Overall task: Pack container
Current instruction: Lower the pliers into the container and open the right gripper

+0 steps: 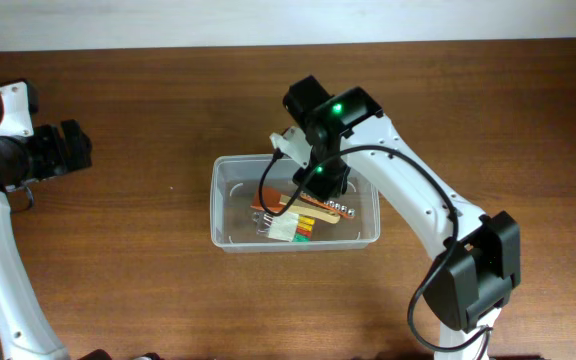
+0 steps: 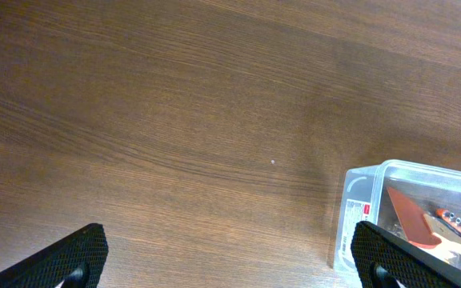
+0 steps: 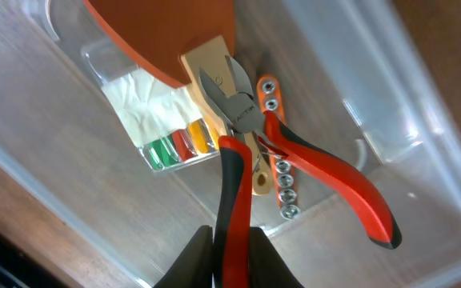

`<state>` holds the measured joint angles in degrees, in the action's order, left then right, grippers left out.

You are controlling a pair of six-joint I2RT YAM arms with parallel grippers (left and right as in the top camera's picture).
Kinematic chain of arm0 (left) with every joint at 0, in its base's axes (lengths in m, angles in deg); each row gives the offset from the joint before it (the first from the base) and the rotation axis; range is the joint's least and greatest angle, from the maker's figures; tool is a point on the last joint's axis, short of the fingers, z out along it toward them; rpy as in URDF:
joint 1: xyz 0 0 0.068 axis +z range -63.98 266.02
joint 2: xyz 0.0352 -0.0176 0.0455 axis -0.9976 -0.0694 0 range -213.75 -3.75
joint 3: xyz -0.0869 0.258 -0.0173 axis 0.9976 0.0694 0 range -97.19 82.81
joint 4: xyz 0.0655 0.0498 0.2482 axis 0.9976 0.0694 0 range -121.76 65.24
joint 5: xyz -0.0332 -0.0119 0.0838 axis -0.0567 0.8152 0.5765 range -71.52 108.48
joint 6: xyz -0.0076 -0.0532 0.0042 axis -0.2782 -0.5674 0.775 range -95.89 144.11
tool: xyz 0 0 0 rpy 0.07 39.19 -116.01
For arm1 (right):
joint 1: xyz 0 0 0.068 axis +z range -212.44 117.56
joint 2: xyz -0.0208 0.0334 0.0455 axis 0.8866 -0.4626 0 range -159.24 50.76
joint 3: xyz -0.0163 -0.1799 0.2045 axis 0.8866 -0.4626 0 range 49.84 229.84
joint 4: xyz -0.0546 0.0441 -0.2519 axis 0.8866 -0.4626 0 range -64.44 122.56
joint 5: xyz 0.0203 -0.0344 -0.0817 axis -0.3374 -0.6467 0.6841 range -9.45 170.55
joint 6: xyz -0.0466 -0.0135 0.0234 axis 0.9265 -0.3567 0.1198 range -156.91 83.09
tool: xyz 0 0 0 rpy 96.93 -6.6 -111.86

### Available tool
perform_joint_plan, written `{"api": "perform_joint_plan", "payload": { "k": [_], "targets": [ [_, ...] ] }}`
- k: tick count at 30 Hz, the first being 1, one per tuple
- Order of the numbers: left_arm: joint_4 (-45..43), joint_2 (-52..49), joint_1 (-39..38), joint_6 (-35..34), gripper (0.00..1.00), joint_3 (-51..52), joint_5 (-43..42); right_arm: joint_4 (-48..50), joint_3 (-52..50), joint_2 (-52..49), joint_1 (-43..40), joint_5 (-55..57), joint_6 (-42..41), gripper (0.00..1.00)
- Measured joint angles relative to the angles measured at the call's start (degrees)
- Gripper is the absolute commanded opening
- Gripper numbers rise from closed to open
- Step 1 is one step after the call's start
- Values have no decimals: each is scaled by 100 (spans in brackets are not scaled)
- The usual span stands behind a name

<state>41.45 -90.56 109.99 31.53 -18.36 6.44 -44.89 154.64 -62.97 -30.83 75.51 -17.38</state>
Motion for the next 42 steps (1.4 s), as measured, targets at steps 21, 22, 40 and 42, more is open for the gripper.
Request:
{"api": "perform_joint_plan", "payload": {
  "k": [21, 22, 40, 42],
  "targets": [
    [0, 0, 0, 0, 99, 0, -2, 774, -809, -2, 0, -46, 20, 30],
    [0, 0, 0, 0, 99, 0, -2, 782, -815, -2, 0, -46, 17, 31],
    [0, 0, 0, 0, 99, 0, 0, -483, 1290, -37, -39, -28, -402, 99],
    [0, 0, 0, 0, 99, 0, -2, -741, 1766, -37, -109, 61, -590, 99]
  ]
}}
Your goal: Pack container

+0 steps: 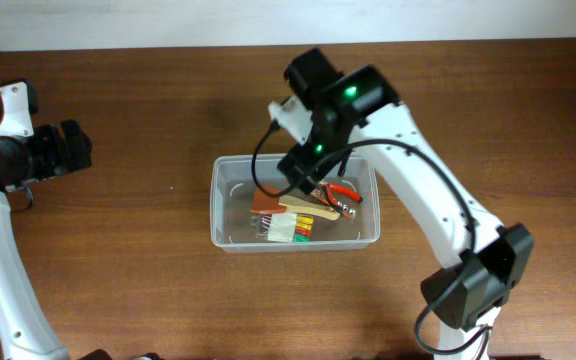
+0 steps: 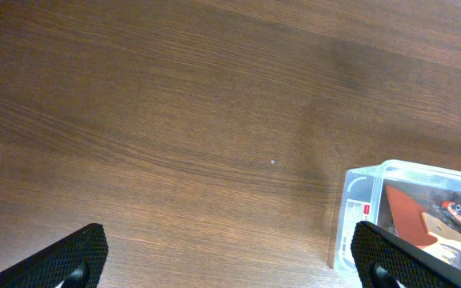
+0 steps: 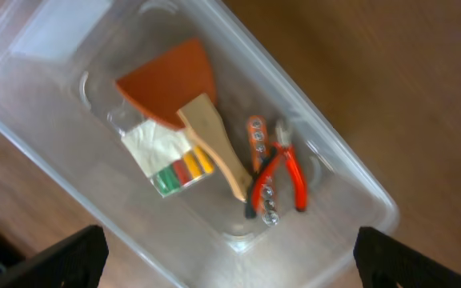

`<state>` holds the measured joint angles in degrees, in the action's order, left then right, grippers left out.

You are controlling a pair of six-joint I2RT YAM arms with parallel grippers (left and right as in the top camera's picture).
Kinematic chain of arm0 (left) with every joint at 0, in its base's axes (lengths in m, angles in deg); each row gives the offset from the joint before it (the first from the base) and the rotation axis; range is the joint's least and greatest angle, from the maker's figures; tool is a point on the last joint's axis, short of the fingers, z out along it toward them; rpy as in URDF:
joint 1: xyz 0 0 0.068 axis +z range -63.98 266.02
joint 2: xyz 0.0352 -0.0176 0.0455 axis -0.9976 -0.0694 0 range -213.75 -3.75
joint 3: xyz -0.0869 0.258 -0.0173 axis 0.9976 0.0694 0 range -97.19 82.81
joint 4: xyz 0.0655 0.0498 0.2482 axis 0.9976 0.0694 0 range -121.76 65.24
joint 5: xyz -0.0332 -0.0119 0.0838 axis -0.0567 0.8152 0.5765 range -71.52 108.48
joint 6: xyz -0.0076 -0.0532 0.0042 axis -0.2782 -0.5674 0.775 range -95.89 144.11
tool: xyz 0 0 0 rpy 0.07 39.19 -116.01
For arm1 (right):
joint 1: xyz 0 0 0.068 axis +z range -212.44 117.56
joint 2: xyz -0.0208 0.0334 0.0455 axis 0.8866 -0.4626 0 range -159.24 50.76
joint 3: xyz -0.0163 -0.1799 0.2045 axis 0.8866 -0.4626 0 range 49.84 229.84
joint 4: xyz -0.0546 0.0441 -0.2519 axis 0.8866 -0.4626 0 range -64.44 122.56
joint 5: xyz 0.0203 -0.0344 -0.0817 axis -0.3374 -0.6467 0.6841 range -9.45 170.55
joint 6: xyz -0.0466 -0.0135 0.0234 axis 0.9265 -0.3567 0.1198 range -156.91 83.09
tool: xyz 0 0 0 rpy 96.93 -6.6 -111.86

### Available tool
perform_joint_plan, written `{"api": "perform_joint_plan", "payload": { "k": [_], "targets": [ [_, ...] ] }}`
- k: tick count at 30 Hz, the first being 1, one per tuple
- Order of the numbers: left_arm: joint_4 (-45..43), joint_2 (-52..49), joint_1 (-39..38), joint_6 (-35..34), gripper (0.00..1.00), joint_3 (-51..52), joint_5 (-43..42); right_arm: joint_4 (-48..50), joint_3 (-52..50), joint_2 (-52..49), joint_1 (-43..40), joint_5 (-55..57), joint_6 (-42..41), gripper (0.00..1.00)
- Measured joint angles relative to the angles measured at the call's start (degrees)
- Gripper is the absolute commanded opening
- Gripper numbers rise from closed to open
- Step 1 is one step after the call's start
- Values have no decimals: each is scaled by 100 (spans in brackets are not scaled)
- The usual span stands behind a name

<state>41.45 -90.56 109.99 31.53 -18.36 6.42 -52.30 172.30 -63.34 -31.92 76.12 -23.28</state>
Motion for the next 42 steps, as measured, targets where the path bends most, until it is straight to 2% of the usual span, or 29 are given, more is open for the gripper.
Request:
{"api": "perform_joint_plan", "payload": {
  "k": [7, 15, 19, 29, 35, 42],
  "targets": [
    [0, 0, 0, 0, 99, 0, 0, -914, 1110, 13, -662, 422, -743, 99],
    [0, 0, 0, 0, 99, 0, 0, -1213, 1204, 527, -1547, 581, -1095, 99],
    [0, 0, 0, 0, 99, 0, 0, -1213, 1204, 1178, -1910, 713, -1388, 98],
    [0, 0, 0, 0, 99, 0, 0, -1211, 1213, 3563, -2732, 940, -1670, 99],
    [2, 0, 0, 0, 99, 0, 0, -1211, 157, 4922, -2750, 1250, -1784, 99],
    [0, 0, 0, 0, 99, 0, 2, -997, -1338, 5851, -2750, 1427, -2262, 99]
  ]
}}
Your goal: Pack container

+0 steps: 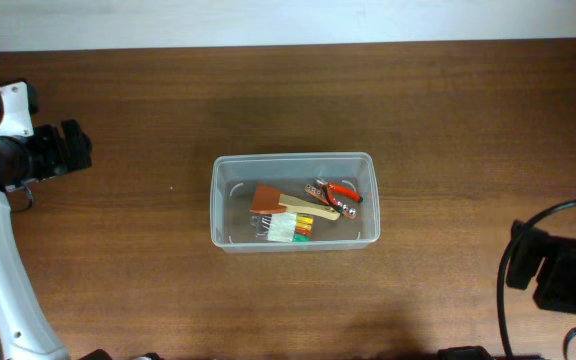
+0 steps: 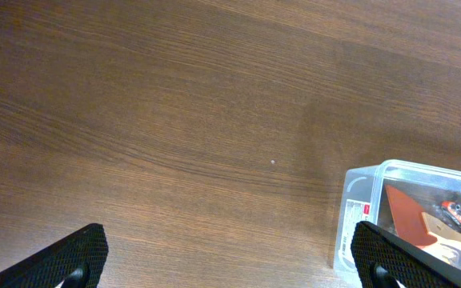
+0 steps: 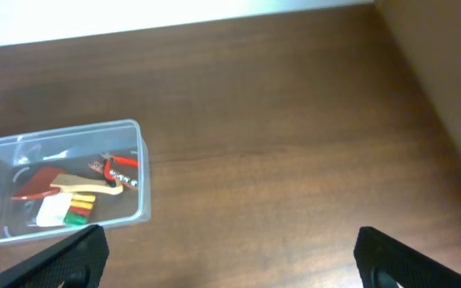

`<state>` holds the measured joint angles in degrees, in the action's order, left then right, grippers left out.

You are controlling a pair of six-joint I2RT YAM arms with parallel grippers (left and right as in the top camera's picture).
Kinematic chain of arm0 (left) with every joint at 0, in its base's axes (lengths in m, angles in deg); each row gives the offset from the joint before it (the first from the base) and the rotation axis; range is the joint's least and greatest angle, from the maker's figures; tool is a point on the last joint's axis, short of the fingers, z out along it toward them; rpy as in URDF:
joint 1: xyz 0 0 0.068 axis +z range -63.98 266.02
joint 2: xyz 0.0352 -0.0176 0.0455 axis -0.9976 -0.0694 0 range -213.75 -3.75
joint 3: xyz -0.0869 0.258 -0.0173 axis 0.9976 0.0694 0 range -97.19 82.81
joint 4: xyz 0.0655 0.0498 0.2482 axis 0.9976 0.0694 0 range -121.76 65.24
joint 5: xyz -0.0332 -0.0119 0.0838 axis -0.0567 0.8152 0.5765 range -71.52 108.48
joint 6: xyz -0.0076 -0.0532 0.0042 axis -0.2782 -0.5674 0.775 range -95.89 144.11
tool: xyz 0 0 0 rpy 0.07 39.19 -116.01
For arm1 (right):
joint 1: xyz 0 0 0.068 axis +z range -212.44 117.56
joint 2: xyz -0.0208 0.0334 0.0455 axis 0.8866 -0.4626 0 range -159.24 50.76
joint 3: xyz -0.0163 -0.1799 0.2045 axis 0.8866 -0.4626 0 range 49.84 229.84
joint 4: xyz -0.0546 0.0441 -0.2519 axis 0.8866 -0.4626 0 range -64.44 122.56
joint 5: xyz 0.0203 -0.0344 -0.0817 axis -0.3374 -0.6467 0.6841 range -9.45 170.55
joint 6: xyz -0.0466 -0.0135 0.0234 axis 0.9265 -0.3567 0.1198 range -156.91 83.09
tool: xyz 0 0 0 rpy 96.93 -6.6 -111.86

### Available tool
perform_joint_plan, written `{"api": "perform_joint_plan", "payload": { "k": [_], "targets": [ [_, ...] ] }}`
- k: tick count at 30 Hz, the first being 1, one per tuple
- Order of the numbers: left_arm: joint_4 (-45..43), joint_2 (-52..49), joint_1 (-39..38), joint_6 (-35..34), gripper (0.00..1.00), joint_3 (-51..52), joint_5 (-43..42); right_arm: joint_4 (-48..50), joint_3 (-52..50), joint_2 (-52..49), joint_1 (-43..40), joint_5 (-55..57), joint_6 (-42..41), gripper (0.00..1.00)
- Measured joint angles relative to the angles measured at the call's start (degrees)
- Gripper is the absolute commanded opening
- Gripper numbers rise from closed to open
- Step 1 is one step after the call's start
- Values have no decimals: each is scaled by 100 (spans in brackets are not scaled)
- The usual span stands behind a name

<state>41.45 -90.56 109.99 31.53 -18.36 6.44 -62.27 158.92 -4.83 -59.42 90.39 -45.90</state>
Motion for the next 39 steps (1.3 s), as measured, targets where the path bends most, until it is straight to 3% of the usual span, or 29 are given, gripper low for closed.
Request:
{"api": "perform_joint_plan", "payload": {
  "k": [8, 14, 26, 39],
  "targets": [
    [-2, 0, 0, 0, 99, 0, 0, 229, -1436, 916, 0, -380, -184, 99],
    [0, 0, 0, 0, 99, 0, -2, 1283, -2238, 1851, 0, -1169, -223, 99],
    [0, 0, 0, 0, 99, 0, -2, 1150, -2417, 2245, 0, -2031, -345, 99],
    [0, 0, 0, 0, 99, 0, 0, 1152, -2417, 2245, 0, -2221, -402, 99]
  ]
}}
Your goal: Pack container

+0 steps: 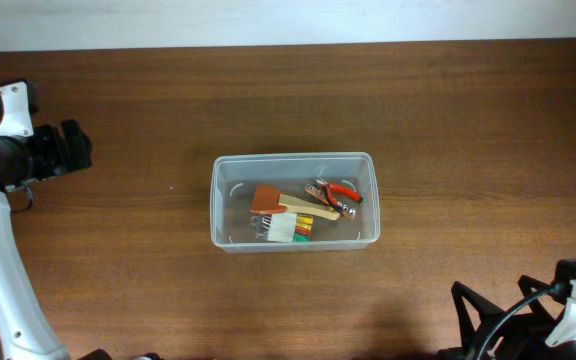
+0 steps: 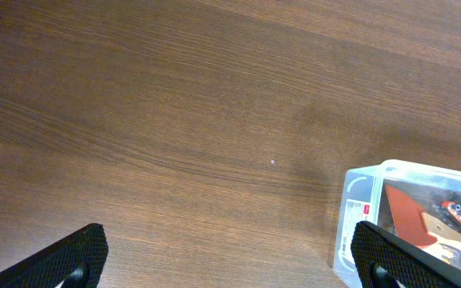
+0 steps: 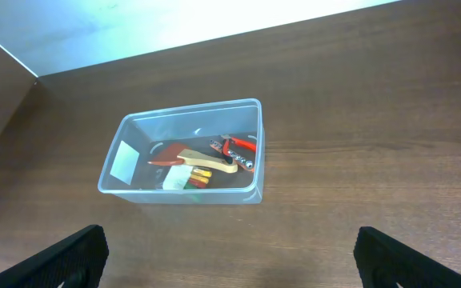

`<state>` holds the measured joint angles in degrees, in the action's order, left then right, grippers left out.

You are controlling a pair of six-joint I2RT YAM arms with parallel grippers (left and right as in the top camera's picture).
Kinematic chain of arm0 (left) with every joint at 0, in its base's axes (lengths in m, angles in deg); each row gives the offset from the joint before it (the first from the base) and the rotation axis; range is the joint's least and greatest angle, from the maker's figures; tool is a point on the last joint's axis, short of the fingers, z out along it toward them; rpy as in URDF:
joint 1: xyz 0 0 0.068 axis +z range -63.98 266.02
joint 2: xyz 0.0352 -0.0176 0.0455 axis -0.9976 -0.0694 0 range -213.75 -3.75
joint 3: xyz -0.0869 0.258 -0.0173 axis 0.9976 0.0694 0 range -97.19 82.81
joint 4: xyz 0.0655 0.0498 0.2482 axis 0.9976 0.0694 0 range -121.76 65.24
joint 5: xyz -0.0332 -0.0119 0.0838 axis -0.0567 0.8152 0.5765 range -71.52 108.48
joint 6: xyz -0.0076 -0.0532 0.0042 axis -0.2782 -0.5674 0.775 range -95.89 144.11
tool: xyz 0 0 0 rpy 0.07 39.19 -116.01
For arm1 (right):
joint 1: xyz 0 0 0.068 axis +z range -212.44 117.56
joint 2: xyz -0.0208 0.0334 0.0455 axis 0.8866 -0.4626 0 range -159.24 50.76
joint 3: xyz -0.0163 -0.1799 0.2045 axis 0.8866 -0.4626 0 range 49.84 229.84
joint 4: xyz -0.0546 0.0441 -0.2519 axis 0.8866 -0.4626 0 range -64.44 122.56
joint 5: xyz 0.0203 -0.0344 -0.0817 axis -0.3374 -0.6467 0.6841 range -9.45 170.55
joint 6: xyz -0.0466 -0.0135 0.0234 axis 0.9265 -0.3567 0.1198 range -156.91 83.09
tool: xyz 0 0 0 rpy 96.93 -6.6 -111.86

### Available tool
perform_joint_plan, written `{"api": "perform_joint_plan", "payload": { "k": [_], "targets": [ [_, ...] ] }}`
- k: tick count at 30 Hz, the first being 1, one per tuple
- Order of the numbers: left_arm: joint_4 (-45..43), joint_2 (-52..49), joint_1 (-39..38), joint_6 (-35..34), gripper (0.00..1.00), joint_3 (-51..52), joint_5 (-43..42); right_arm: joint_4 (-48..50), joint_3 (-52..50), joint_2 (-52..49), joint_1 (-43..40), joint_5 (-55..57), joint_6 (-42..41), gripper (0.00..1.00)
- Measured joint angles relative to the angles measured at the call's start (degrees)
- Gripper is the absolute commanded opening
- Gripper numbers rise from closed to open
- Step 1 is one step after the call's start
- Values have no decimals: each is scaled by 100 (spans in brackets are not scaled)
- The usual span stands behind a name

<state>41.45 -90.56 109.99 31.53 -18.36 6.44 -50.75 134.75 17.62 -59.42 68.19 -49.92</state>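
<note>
A clear plastic container point(image 1: 293, 157) stands mid-table. Inside it lie red-handled pliers point(image 1: 340, 191), an orange scraper with a wooden handle point(image 1: 268, 198), a small pack of coloured pieces point(image 1: 294, 229) and a bit strip. My left gripper point(image 1: 74, 148) is open at the far left, well away from the box; its wrist view shows only the container's left end point(image 2: 350, 220) between wide-apart fingers point(image 2: 78, 254). My right gripper point(image 1: 465, 318) is open at the table's front right corner, and its wrist view takes in the whole container point(image 3: 178, 196) from a distance.
The brown wooden table point(image 1: 468, 120) lies bare round the box on all sides. A pale wall point(image 3: 134, 24) runs along the table's back edge. Nothing else stands on the table.
My right arm has moved from the right edge to the front right corner, and its camera now faces the container from farther back. The left arm and the box contents are unchanged.
My right gripper was first down in the container, shut on a handle of the red pliers. Then it was open above the box with the pliers lying inside. After that it was at the right edge, and now at the front right corner.
</note>
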Motion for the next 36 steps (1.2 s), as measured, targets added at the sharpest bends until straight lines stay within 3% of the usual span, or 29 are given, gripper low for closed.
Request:
{"api": "perform_joint_plan", "payload": {
  "k": [14, 24, 36],
  "targets": [
    [0, 0, 0, 0, 99, 0, -2, 422, -496, 358, -374, 181, 66, 99],
    [0, 0, 0, 0, 99, 0, -2, 3539, -3217, 2321, -684, 192, 625, 99],
    [2, 0, 0, 0, 99, 0, -2, 7066, -5963, 2909, -896, 195, 730, 99]
  ]
}}
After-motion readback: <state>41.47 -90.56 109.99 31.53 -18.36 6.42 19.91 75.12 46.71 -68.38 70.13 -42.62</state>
